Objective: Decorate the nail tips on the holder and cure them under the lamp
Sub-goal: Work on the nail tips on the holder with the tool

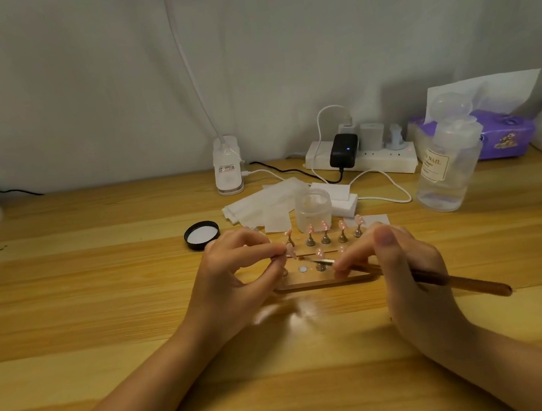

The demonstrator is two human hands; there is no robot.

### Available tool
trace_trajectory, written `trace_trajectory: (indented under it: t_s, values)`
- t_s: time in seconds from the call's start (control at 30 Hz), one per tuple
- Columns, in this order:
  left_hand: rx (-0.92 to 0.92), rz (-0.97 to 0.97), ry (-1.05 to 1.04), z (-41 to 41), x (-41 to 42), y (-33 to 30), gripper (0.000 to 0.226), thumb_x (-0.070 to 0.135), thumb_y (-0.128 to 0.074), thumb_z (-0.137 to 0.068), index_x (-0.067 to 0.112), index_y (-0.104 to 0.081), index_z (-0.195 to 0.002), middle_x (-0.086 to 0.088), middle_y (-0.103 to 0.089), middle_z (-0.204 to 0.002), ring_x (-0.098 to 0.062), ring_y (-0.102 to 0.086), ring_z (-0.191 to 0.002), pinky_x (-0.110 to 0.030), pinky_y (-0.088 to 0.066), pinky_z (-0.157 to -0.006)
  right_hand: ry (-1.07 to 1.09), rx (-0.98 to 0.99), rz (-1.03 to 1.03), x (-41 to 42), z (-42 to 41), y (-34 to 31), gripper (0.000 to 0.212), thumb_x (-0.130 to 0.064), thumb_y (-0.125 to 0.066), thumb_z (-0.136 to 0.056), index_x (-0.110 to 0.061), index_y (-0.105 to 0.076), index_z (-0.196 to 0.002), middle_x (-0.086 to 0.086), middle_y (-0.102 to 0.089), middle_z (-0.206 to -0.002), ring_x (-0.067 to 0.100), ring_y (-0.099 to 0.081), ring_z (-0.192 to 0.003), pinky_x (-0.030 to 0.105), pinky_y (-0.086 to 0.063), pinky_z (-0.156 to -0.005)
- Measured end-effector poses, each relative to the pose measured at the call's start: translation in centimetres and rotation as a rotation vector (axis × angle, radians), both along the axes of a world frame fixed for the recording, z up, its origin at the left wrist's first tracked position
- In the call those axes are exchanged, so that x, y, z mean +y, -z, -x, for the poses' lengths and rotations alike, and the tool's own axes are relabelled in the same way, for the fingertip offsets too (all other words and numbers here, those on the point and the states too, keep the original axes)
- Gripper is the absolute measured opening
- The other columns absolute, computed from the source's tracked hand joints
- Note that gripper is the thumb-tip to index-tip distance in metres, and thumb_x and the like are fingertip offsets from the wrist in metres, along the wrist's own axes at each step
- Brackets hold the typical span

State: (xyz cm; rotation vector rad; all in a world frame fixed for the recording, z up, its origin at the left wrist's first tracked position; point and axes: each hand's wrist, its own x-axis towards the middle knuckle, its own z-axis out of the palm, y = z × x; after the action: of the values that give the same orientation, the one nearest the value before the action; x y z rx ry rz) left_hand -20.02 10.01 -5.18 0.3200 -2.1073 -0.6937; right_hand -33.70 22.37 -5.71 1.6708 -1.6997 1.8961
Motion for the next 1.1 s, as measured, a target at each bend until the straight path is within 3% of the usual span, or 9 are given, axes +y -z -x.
trace_trajectory:
  t_s: [0.13,0.2,0.3,0.43,0.6,0.77,0.83,0.93,1.1]
  values:
    - [-0.007,-0.017,-0.001,0.01,-0.04,0.11,0.02,0.014,-0.066,-0.073,0.014,-0.071,-0.092,0.0,-0.064,-0.08,-0.012,-0.056,-0.079,-0.047,-0.047,-0.075,-0.01,0.052,-0.043,-0.37,-0.3,-0.1,0.043,-0.05,-0.027,-0.094,-0.029,-0.063,-0.085,-0.012,-0.064,-0.078,0.009,-0.062,-0.082,0.049,-0.049,-0.073]
    - [0.002,-0.012,0.009,0.02,-0.07,0.06,0.02,0.013,-0.066,-0.073,0.015,-0.07,-0.093,0.001,-0.063,-0.079,-0.011,-0.056,-0.078,-0.044,-0.048,-0.072,-0.016,0.07,-0.047,-0.42,-0.31,0.05,0.045,-0.048,-0.028,-0.094,-0.026,-0.065,-0.081,-0.013,-0.064,-0.076,0.006,-0.061,-0.081,0.045,-0.048,-0.077]
    - [-0.002,0.004,0.025,0.0,-0.13,0.03,0.021,0.012,-0.067,-0.073,0.017,-0.069,-0.093,0.003,-0.063,-0.078,-0.01,-0.057,-0.076,-0.041,-0.048,-0.069,-0.025,-0.013,-0.011,-0.12,-0.11,0.15,0.051,-0.053,-0.025,-0.094,-0.029,-0.062,-0.069,-0.016,-0.062,-0.068,-0.002,-0.059,-0.074,0.026,-0.042,-0.081]
    - [-0.002,0.003,0.026,-0.04,-0.13,0.01,0.021,0.013,-0.067,-0.073,0.019,-0.07,-0.092,0.008,-0.063,-0.078,-0.006,-0.056,-0.076,-0.042,-0.047,-0.07,-0.039,-0.009,-0.034,-0.16,-0.28,-0.02,0.046,-0.054,-0.025,-0.093,-0.03,-0.062,-0.078,-0.012,-0.064,-0.075,0.007,-0.06,-0.078,0.041,-0.048,-0.074]
    - [-0.019,-0.014,-0.001,-0.09,-0.21,0.16,0.016,0.017,-0.067,-0.073,0.02,-0.072,-0.088,0.009,-0.064,-0.079,-0.005,-0.057,-0.078,-0.054,-0.043,-0.075,-0.045,-0.073,-0.067,-0.07,-0.1,0.19,0.044,-0.036,-0.03,-0.091,-0.026,-0.062,-0.063,-0.01,-0.061,-0.059,0.0,-0.058,-0.07,0.02,-0.041,-0.077]
    - [-0.019,-0.005,0.012,-0.06,-0.23,0.11,0.016,0.016,-0.067,-0.074,0.019,-0.072,-0.088,0.008,-0.064,-0.079,-0.008,-0.058,-0.078,-0.052,-0.044,-0.074,-0.04,-0.025,-0.056,-0.02,-0.36,-0.12,0.044,-0.049,-0.027,-0.094,-0.027,-0.062,-0.078,-0.014,-0.064,-0.077,0.002,-0.061,-0.08,0.042,-0.046,-0.081]
    - [-0.011,0.002,0.014,-0.06,-0.25,0.08,0.016,0.017,-0.067,-0.074,0.02,-0.071,-0.089,0.009,-0.064,-0.079,-0.007,-0.058,-0.078,-0.051,-0.045,-0.073,-0.041,-0.011,-0.082,-0.15,-0.44,-0.12,0.042,-0.048,-0.028,-0.093,-0.029,-0.062,-0.076,-0.013,-0.064,-0.075,0.001,-0.061,-0.08,0.039,-0.046,-0.081]
    - [-0.005,0.001,0.013,-0.02,-0.27,-0.02,0.017,0.017,-0.067,-0.074,0.02,-0.07,-0.09,0.006,-0.065,-0.079,-0.01,-0.058,-0.079,-0.048,-0.046,-0.072,-0.028,-0.051,-0.061,0.02,-0.22,0.08,0.042,-0.036,-0.031,-0.092,-0.026,-0.062,-0.066,-0.007,-0.063,-0.062,-0.001,-0.059,-0.072,0.025,-0.042,-0.077]
    - [-0.002,0.041,0.033,0.03,-0.14,-0.08,0.015,0.013,-0.067,-0.073,0.014,-0.072,-0.087,0.005,-0.065,-0.079,-0.009,-0.058,-0.077,-0.044,-0.047,-0.07,-0.042,0.01,-0.074,0.01,-0.43,-0.11,0.045,-0.051,-0.025,-0.093,-0.028,-0.062,-0.082,-0.011,-0.065,-0.078,0.005,-0.061,-0.08,0.041,-0.048,-0.074]
